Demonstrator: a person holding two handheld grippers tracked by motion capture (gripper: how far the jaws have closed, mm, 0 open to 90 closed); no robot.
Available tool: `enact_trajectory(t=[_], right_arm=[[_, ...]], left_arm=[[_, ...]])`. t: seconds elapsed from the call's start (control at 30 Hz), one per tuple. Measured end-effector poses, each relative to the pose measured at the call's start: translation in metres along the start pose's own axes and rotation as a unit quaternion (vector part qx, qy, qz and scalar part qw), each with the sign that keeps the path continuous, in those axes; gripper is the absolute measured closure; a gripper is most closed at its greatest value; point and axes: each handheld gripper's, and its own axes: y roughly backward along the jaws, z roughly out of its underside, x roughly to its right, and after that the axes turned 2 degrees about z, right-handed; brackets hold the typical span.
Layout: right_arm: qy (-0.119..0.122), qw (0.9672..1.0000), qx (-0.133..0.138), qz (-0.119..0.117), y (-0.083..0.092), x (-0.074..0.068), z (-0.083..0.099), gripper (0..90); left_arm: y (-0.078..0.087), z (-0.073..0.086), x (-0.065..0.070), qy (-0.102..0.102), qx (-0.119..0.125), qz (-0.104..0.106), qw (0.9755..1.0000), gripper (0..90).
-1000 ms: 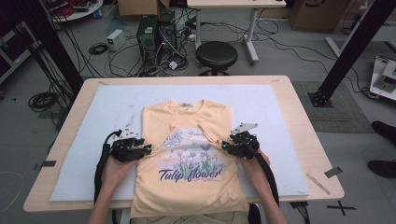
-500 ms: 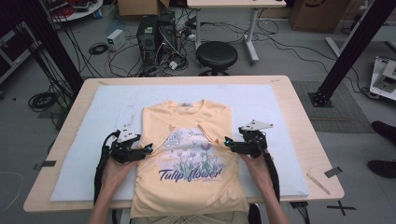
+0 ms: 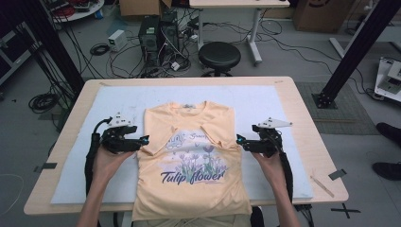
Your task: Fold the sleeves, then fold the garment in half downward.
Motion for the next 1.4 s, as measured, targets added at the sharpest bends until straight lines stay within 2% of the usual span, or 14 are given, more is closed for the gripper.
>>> enact_trajectory(t=[0.07, 0.23, 0.33, 0.43, 0.47, 0.57, 0.7, 0.77, 1.03, 1.07, 1.4], right_arm=[[-0.002, 1.0000, -0.001, 0.005, 0.000, 0.003, 0.001, 21.1], [-0.004, 1.0000, -0.001, 0.002, 0.000, 0.005, 0.001, 20.6], [0.005, 1.0000, 0.003, 0.002, 0.000, 0.006, 0.001, 20.6], [0.001, 1.0000, 0.002, 0.003, 0.003, 0.008, 0.000, 20.6], [-0.002, 1.0000, 0.003, 0.004, 0.004, 0.008, 0.000, 20.6], [0.000, 1.0000, 0.004, 0.006, 0.005, 0.008, 0.000, 20.7], [0.001, 1.0000, 0.006, 0.007, 0.007, 0.009, -0.001, 20.6], [0.001, 1.0000, 0.005, 0.007, 0.007, 0.008, 0.000, 20.7], [0.003, 1.0000, 0.006, 0.006, 0.010, 0.008, 0.000, 20.7], [0.001, 0.9999, 0.007, 0.007, 0.010, 0.008, 0.000, 20.7], [0.002, 0.9999, 0.009, 0.004, 0.014, 0.007, 0.000, 20.7]], left_arm=[[0.001, -0.004, -0.003, 0.002, -0.004, -0.006, 1.0000, 33.3], [0.003, -0.009, -0.009, 0.008, -0.004, -0.008, 0.9999, 30.0], [0.008, -0.013, -0.015, 0.017, 0.002, -0.010, 0.9998, 29.6], [0.010, -0.015, -0.017, 0.019, 0.007, -0.008, 0.9998, 28.2], [0.013, -0.017, -0.018, 0.017, 0.008, -0.013, 0.9997, 26.7], [0.014, -0.019, -0.019, 0.019, 0.017, -0.009, 0.9996, 26.1], [0.015, -0.020, -0.020, 0.014, 0.008, -0.014, 0.9998, 26.2], [0.014, -0.019, -0.020, 0.018, 0.007, -0.014, 0.9997, 26.1], [0.008, -0.017, -0.019, 0.016, 0.004, -0.003, 0.9999, 26.1], [0.006, -0.017, -0.019, 0.017, -0.003, -0.002, 0.9999, 26.1], [0.006, -0.021, -0.019, 0.017, 0.003, -0.001, 0.9999, 26.1]])
